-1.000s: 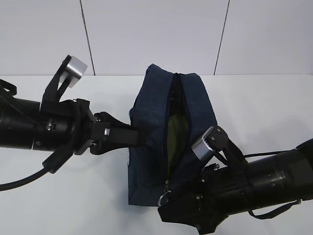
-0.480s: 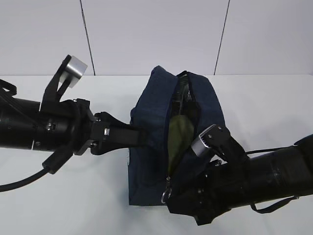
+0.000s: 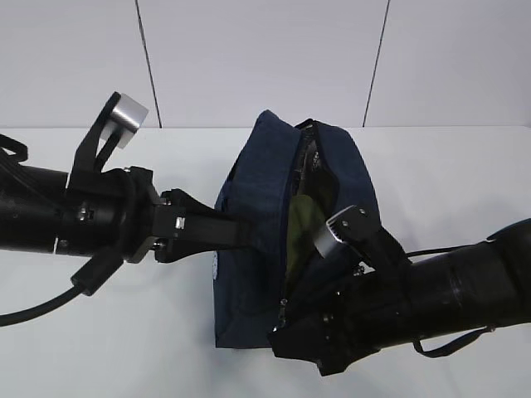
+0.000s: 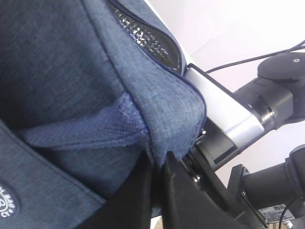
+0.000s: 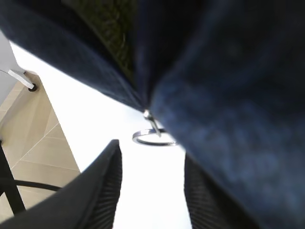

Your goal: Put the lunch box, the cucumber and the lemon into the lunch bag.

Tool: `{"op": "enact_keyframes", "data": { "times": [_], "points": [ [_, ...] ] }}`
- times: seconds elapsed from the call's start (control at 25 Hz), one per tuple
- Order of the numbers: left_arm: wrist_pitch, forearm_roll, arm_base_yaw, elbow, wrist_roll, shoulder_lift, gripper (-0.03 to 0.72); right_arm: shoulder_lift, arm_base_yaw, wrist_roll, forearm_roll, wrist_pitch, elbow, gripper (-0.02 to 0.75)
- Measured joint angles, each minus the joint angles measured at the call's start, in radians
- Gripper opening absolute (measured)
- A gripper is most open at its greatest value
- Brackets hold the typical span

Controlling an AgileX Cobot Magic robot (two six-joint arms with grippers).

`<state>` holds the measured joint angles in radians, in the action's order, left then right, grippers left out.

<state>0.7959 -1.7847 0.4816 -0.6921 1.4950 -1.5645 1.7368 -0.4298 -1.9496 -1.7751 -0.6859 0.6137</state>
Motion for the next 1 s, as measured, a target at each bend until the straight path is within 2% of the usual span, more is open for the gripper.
{"op": "enact_keyframes", "data": {
  "times": [0.2, 0.44, 0.84, 1.0],
  "points": [
    [0.004, 0.0, 0.005, 0.0, 0.0, 0.0, -0.004, 0.002, -0.002, 0.067, 0.0, 0.0, 0.023, 0.336],
    [-0.002, 0.0, 0.051, 0.0, 0.0, 0.0, -0.004, 0.002, -0.002, 0.096, 0.0, 0.07, 0.023, 0.337],
    [-0.007, -0.002, 0.053, 0.0, 0.0, 0.0, -0.004, 0.002, -0.004, 0.108, 0.0, 0.11, 0.023, 0.337],
    [-0.007, -0.002, 0.053, 0.0, 0.0, 0.0, -0.004, 0.002, -0.004, 0.108, 0.0, 0.11, 0.023, 0.279]
  ]
}}
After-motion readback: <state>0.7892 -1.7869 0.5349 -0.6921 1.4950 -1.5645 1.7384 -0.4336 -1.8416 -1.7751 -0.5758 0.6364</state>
